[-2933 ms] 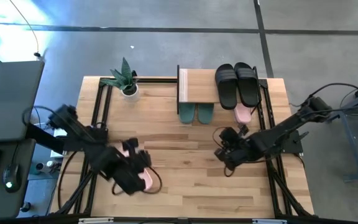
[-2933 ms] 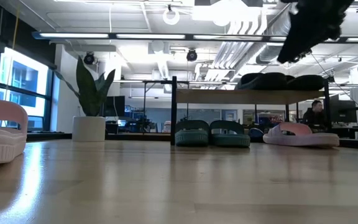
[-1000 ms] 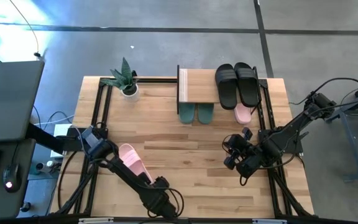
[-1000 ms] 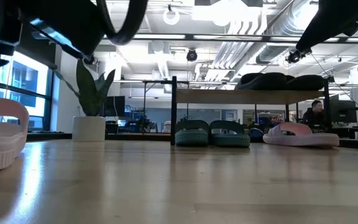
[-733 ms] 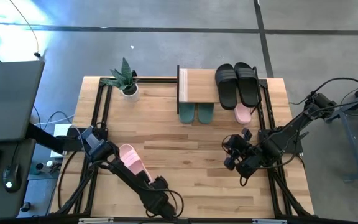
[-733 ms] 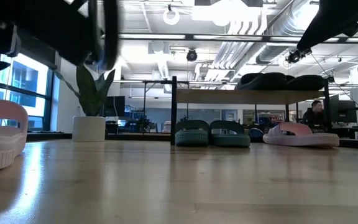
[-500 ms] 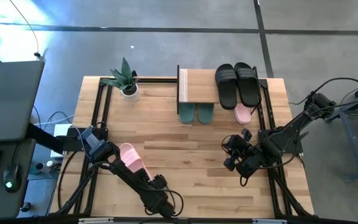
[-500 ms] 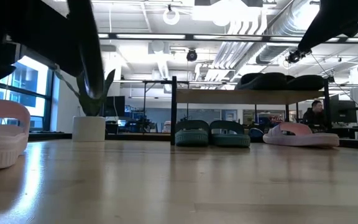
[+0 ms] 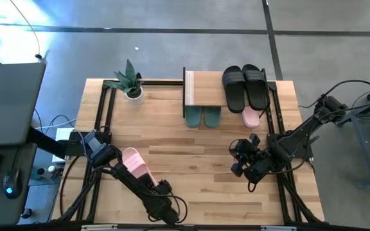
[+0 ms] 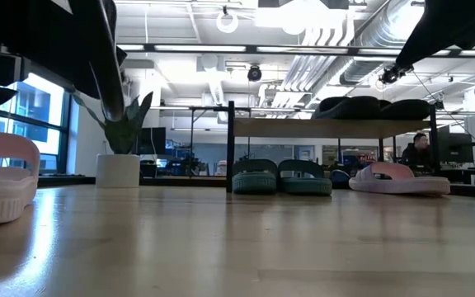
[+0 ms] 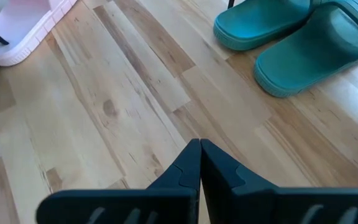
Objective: Pick and place slides into the shelf
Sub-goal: Move the pink slipper under the shelf
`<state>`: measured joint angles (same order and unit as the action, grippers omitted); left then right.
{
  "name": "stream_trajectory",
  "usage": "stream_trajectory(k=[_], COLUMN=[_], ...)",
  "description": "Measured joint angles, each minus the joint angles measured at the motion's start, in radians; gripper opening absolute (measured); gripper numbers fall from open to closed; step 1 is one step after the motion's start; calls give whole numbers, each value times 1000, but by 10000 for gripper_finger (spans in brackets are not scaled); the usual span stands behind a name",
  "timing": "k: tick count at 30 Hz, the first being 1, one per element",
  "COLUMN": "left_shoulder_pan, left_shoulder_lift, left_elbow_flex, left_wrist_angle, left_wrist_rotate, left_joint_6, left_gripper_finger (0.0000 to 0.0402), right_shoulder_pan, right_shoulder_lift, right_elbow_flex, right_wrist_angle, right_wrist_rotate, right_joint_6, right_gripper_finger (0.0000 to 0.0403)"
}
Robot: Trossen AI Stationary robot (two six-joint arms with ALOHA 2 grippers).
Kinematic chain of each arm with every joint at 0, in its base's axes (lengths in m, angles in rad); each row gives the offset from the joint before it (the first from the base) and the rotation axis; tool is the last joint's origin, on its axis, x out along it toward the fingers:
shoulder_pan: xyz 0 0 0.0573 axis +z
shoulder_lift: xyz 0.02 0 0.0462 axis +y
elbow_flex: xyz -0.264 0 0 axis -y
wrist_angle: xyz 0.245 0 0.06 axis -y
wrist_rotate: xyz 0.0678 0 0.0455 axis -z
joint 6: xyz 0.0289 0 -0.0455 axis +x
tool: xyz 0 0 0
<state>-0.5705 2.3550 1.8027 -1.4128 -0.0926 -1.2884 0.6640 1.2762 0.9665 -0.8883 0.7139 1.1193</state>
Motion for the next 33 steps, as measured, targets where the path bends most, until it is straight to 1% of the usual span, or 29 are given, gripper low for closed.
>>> stream_trajectory(k=[7,11,20,24,28,33], left_shoulder_pan=[-1,-2,-1,2,1,1], left_shoulder_lift=[4,7,6,6,7,7], left_elbow_flex=[26,41,34,34,34,34], left_wrist_angle=[-18,-13,-22,-22,-31,-30], left_wrist_rotate=[-16,-43,-32,-32,-37,-37], left_joint_6=[-6,-3,-46,-50,-95,-77], left_gripper_finger=[147,153,173,169,158,152], right_shoulder_pan=[0,0,0,0,0,0], right_shoulder_lift=[0,0,0,0,0,0], right_elbow_flex=[0,0,0,0,0,0], right_wrist_angle=[0,0,4,6,6,6], right_wrist_rotate=[0,8,9,9,9,9], right_joint_6=[-2,-13,-21,-27,-29,-28], right_gripper_finger=[0,0,0,0,0,0])
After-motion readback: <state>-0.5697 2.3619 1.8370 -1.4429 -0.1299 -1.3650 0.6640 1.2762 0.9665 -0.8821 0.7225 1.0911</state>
